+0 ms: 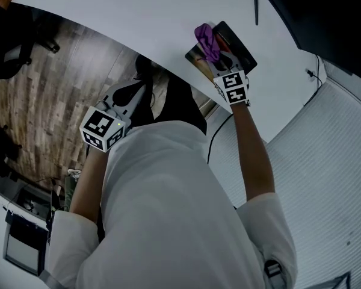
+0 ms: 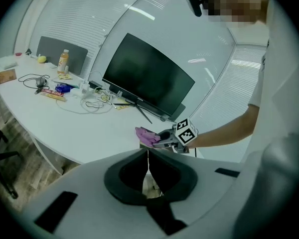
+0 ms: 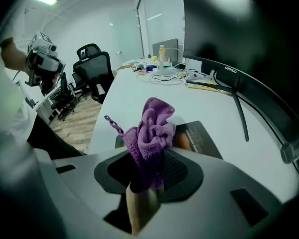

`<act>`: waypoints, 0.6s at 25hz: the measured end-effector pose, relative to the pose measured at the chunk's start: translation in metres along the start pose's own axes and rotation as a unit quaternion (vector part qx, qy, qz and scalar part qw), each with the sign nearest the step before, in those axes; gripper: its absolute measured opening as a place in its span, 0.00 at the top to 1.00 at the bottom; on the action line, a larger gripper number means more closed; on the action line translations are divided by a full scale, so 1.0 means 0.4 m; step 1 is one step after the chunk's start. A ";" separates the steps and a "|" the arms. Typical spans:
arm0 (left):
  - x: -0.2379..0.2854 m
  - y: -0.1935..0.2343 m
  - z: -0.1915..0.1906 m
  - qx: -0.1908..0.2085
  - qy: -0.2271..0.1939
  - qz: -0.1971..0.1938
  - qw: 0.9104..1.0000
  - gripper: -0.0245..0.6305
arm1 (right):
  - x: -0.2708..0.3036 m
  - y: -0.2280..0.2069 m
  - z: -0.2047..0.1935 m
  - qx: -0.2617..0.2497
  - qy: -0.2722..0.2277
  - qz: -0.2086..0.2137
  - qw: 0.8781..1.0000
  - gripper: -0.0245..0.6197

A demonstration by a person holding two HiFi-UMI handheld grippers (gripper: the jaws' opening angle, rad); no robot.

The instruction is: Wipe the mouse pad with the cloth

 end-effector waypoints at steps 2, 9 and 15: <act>-0.013 0.014 0.000 0.006 0.003 -0.006 1.000 0.93 | 0.007 0.032 0.000 0.004 0.000 0.006 1.000 0.75; -0.051 0.043 0.007 0.027 0.007 -0.027 0.999 0.93 | 0.015 0.112 -0.003 0.032 0.004 0.008 0.999 0.75; -0.083 0.060 0.018 0.039 0.006 -0.049 0.998 0.93 | -0.003 0.175 -0.001 0.110 0.006 0.025 0.994 0.75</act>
Point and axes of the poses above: the fingertips, and each gripper's own axes: x forward along the fingers, y to its left, z out of its top, the point moved 5 cm from there along -x, backward along the fingers, and after that the axes turned 3 degrees about -y, right-handed, at the moved point
